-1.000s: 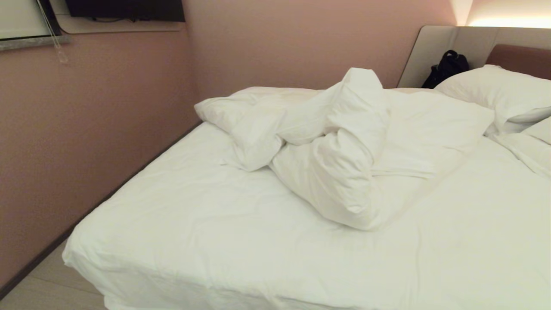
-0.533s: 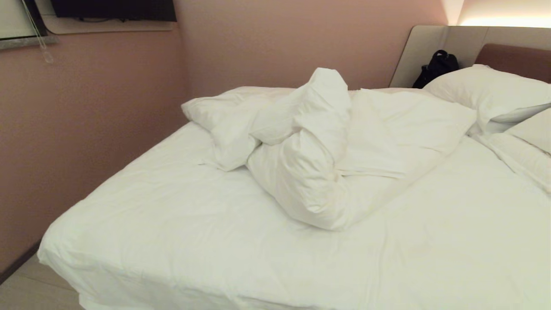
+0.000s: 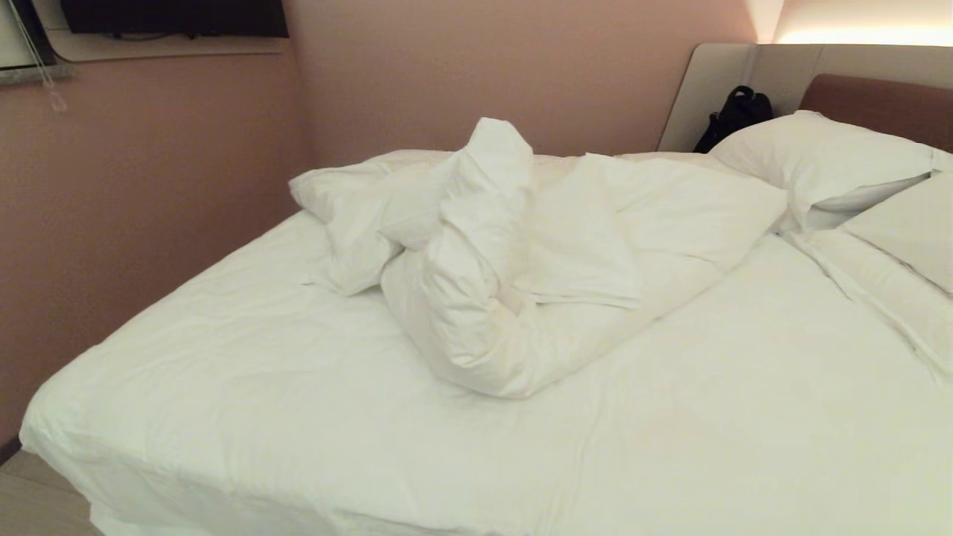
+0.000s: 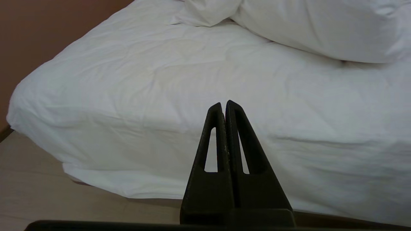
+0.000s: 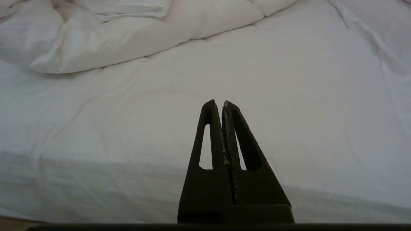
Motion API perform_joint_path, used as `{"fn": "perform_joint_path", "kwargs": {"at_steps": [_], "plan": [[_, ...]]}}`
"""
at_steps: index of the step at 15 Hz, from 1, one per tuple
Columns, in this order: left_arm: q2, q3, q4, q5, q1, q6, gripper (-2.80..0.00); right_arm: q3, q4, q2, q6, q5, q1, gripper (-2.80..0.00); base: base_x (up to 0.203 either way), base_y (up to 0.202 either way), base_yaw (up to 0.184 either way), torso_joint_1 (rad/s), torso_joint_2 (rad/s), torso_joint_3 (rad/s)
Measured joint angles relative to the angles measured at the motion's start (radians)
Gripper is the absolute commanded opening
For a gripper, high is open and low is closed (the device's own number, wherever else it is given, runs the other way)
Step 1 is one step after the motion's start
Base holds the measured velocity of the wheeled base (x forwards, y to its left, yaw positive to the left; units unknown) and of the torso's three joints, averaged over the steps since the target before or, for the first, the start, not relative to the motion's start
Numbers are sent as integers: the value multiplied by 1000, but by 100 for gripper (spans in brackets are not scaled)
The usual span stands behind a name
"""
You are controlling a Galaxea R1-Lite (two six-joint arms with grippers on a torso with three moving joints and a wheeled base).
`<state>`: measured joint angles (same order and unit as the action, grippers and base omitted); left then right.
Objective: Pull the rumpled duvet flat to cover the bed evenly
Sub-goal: Hold the folded corner of the quilt
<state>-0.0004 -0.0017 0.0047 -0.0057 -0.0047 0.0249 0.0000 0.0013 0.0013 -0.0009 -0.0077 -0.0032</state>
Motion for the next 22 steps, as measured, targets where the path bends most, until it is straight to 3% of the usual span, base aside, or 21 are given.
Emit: {"fn": "perform_joint_path", "kwargs": {"at_steps": [22], "plan": [[0, 1, 0, 1, 0, 8, -280, 0, 0, 0, 0, 0, 0, -280, 0, -4, 0, 0, 0, 0]]}}
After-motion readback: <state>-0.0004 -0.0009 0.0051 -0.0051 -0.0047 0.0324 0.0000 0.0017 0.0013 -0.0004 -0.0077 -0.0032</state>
